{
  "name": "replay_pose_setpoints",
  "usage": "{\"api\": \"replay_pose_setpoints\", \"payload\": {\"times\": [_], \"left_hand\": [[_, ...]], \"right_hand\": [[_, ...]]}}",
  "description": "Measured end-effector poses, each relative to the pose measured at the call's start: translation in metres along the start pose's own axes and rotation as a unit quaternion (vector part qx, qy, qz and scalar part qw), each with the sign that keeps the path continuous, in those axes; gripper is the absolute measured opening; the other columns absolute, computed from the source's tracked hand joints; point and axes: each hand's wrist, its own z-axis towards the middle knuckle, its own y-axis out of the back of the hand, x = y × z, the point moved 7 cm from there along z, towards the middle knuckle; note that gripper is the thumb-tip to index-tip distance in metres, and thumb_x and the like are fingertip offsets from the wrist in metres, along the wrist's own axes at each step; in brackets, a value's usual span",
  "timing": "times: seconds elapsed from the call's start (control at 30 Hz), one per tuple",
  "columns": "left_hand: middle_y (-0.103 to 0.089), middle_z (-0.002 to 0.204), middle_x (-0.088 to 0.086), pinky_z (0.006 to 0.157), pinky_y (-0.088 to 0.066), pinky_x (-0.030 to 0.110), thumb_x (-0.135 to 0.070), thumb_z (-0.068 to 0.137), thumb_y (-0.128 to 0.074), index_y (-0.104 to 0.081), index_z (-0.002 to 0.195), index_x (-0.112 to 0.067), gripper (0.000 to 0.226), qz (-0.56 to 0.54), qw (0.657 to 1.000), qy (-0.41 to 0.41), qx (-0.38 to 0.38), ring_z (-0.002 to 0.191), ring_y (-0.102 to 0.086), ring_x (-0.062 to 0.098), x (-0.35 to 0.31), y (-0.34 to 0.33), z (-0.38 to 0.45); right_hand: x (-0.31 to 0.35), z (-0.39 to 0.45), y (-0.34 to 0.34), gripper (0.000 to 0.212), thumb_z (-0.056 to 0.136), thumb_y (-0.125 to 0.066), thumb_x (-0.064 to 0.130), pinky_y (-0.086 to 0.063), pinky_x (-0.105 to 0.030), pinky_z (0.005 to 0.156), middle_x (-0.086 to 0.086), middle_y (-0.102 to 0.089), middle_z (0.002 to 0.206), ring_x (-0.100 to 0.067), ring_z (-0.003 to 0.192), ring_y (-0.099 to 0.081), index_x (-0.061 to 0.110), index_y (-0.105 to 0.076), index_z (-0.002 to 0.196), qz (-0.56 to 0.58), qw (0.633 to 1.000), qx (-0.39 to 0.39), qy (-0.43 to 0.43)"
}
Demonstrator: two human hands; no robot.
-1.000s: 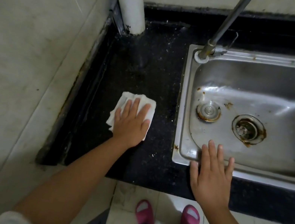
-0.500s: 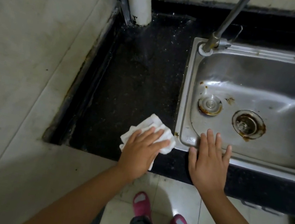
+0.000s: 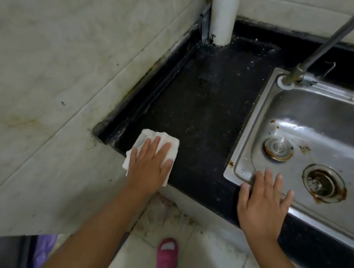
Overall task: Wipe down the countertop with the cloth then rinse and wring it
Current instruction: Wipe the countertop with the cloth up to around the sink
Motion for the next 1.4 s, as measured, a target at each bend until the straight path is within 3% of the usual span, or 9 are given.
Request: {"api": "replay_pose_setpoints", "payload": {"times": [0.33, 0.53, 0.67, 0.9, 1.0, 1.07, 1.23, 1.33, 1.4], "left_hand": [[0.007, 0.157, -0.002, 0.115, 0.004, 0.042, -0.044, 0.098, -0.020, -0.004, 0.147, -0.031, 0.053, 0.026, 0.999, 0.036, -0.010, 0.144, 0.007, 0.019, 0.007, 0.019, 0.063], [0.011, 0.157, -0.003, 0.115, 0.006, 0.041, -0.043, 0.098, -0.020, -0.002, 0.146, -0.033, 0.052, 0.031, 0.999, 0.032, 0.016, 0.144, 0.011, 0.017, 0.000, 0.006, 0.016], [0.012, 0.156, -0.004, 0.115, 0.007, 0.042, -0.043, 0.098, -0.020, -0.002, 0.146, -0.034, 0.052, 0.029, 0.998, 0.036, 0.039, 0.144, 0.013, 0.017, -0.004, 0.005, 0.017], [0.009, 0.157, 0.001, 0.115, 0.002, 0.045, -0.042, 0.098, -0.025, -0.002, 0.147, -0.031, 0.055, 0.081, 0.994, -0.053, 0.041, 0.144, 0.007, 0.022, -0.041, 0.015, 0.101], [0.009, 0.157, 0.002, 0.115, 0.002, 0.045, -0.042, 0.098, -0.023, -0.001, 0.147, -0.030, 0.055, 0.097, 0.989, -0.100, 0.050, 0.144, 0.007, 0.023, -0.077, 0.019, 0.147], [0.008, 0.157, 0.002, 0.115, 0.002, 0.045, -0.043, 0.098, -0.022, -0.001, 0.147, -0.030, 0.055, 0.109, 0.983, -0.136, 0.050, 0.144, 0.006, 0.023, -0.104, 0.019, 0.174], [0.010, 0.157, 0.002, 0.115, 0.003, 0.046, -0.044, 0.098, -0.021, -0.001, 0.147, -0.031, 0.055, 0.114, 0.972, -0.193, 0.066, 0.144, 0.008, 0.023, -0.167, 0.020, 0.234], [0.012, 0.156, 0.002, 0.115, 0.004, 0.047, -0.044, 0.098, -0.020, 0.001, 0.147, -0.031, 0.055, 0.118, 0.967, -0.211, 0.081, 0.144, 0.010, 0.023, -0.195, 0.023, 0.266], [0.013, 0.156, 0.003, 0.115, 0.005, 0.047, -0.044, 0.098, -0.019, 0.002, 0.147, -0.030, 0.055, 0.125, 0.963, -0.221, 0.089, 0.144, 0.011, 0.023, -0.208, 0.024, 0.284]], "right_hand": [[-0.001, 0.003, -0.003, 0.083, 0.078, 0.002, 0.050, 0.012, -0.035, 0.110, -0.010, -0.027, 0.151, -0.026, 0.143, -0.012, 0.010, -0.037, 0.139, 0.001, 1.000, 0.000, 0.001], [-0.001, 0.002, 0.000, 0.076, 0.084, -0.005, 0.047, 0.028, -0.025, 0.104, -0.014, -0.035, 0.147, -0.030, 0.140, -0.022, 0.007, -0.044, 0.135, 0.003, 1.000, 0.021, -0.003], [-0.001, 0.001, 0.000, 0.071, 0.086, -0.011, 0.044, 0.024, -0.025, 0.107, -0.017, -0.039, 0.143, -0.033, 0.138, -0.026, 0.003, -0.048, 0.131, 0.016, 0.999, 0.035, -0.004], [-0.006, 0.008, 0.016, 0.083, 0.077, -0.002, 0.054, 0.014, -0.030, 0.109, -0.007, -0.015, 0.154, -0.014, 0.139, 0.004, 0.012, -0.031, 0.142, 0.089, 0.995, 0.050, 0.018], [-0.025, 0.018, 0.022, 0.068, 0.086, -0.017, 0.046, 0.002, -0.043, 0.111, -0.012, -0.027, 0.148, -0.021, 0.137, -0.008, 0.005, -0.042, 0.135, 0.045, 0.999, 0.001, -0.017], [-0.039, 0.026, 0.017, 0.067, 0.092, -0.015, 0.048, -0.005, -0.049, 0.110, -0.018, -0.036, 0.144, -0.026, 0.137, -0.014, 0.003, -0.047, 0.131, 0.015, 0.998, -0.002, -0.068], [-0.027, 0.048, 0.010, 0.066, 0.096, -0.005, 0.044, 0.000, -0.042, 0.110, -0.019, -0.048, 0.136, -0.028, 0.131, -0.023, 0.006, -0.050, 0.125, -0.034, 0.995, 0.006, -0.094], [-0.027, 0.050, 0.005, 0.061, 0.096, -0.006, 0.047, 0.001, -0.043, 0.110, -0.017, -0.046, 0.138, -0.027, 0.136, -0.019, 0.010, -0.044, 0.126, -0.050, 0.993, 0.007, -0.110], [-0.030, 0.049, 0.005, 0.060, 0.095, -0.006, 0.048, -0.001, -0.042, 0.111, -0.012, -0.037, 0.141, -0.021, 0.143, 0.000, 0.012, -0.040, 0.128, -0.053, 0.992, -0.011, -0.115]]}}
